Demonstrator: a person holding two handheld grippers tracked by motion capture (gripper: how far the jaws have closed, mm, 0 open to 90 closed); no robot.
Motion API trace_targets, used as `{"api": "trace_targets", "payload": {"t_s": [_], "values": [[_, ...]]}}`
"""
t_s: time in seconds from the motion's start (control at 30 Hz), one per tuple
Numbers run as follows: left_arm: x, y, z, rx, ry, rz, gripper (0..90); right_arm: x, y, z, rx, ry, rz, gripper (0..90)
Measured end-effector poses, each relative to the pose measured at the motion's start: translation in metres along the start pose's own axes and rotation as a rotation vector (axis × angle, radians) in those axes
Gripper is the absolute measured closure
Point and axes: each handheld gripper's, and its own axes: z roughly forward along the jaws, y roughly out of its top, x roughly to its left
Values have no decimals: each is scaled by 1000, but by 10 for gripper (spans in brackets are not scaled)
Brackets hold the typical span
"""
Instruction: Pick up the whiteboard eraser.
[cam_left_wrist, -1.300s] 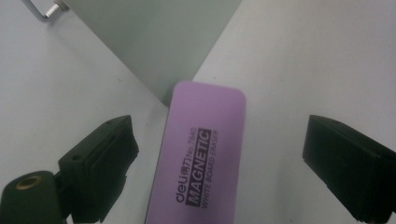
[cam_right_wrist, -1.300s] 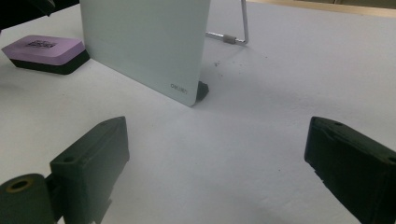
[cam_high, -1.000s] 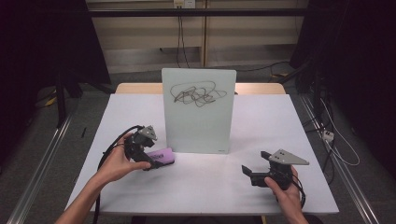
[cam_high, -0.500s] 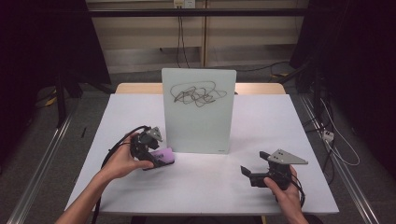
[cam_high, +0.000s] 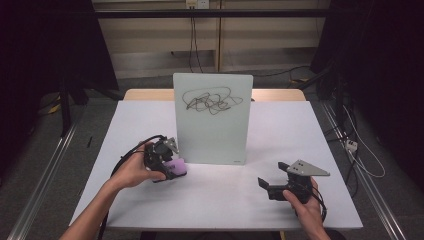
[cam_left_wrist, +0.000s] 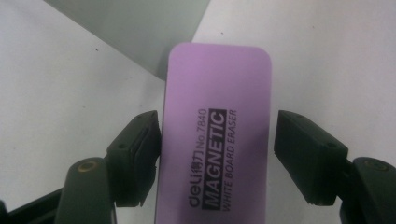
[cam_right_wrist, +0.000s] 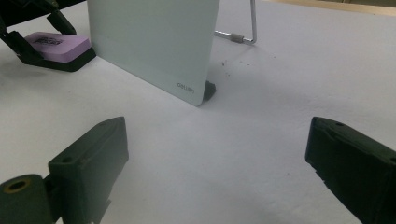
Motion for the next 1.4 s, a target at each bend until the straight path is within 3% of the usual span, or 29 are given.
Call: {"api": "trace_targets", "payload": {"t_s": [0.1, 0.13, 0.23, 0.57, 1.0, 1.27, 1.3, 1.4], "values": [[-2, 0, 0, 38, 35, 21, 328, 1, 0, 0, -2, 7, -1, 57], [-2, -1, 0, 30, 40, 16, 348, 1, 0, 0, 1, 9, 0, 57], [0, -2, 1, 17, 33, -8, 387, 2, 0, 0, 1, 9, -1, 57], [-1, -2, -1, 22, 33, -3, 405, 1, 0, 0, -1, 14, -4, 57], [-3, -4, -10, -34, 37, -37, 409, 1, 0, 0, 0, 16, -2, 57], [-7, -6, -18, -126, 72, -33, 409, 0, 1, 0, -1, 12, -2, 57], [-6, -7, -18, -125, 52, -33, 409, 0, 1, 0, -1, 13, -5, 57], [-8, -10, -18, -142, 54, -40, 409, 1, 2, 2, 2, 19, -1, 58]]}}
